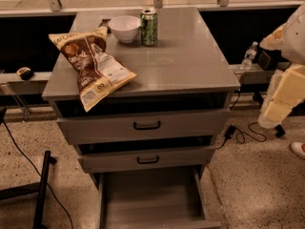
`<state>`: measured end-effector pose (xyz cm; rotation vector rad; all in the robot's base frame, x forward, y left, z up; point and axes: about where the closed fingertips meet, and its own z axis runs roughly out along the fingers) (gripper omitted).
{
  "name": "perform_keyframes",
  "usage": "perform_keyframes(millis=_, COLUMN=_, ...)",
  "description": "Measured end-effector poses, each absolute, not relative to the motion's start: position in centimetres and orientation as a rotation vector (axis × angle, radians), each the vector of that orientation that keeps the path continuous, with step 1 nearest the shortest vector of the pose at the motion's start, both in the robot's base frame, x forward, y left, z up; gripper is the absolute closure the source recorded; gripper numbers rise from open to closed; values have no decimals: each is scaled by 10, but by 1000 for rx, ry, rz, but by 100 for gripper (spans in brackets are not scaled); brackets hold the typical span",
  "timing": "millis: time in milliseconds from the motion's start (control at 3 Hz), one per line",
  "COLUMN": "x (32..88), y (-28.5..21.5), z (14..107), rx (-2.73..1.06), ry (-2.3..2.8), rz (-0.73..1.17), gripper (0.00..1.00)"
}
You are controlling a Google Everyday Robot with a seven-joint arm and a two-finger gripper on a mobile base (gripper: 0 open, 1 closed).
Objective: Place brown chip bag into bottom drawer
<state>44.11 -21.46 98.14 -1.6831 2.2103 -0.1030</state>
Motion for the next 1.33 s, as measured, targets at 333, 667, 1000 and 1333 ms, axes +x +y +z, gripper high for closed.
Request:
perform_keyframes(millis=333, x=458, y=-171, z=992, rx=-1696, ry=2074, rz=-112, gripper=0)
perform_keyframes(millis=667, x=482, y=-89, z=1001, rx=-1805, ry=1873, rz=-164, gripper=0)
perform_keyframes(millis=1000, x=498, y=-12, z=1007, rx=-1872, ry=1660, rz=-236, gripper=0)
perform_keyframes(millis=1333, x=497, y=-11, z=1017, rx=-1857, ry=1647, rz=-246, gripper=0)
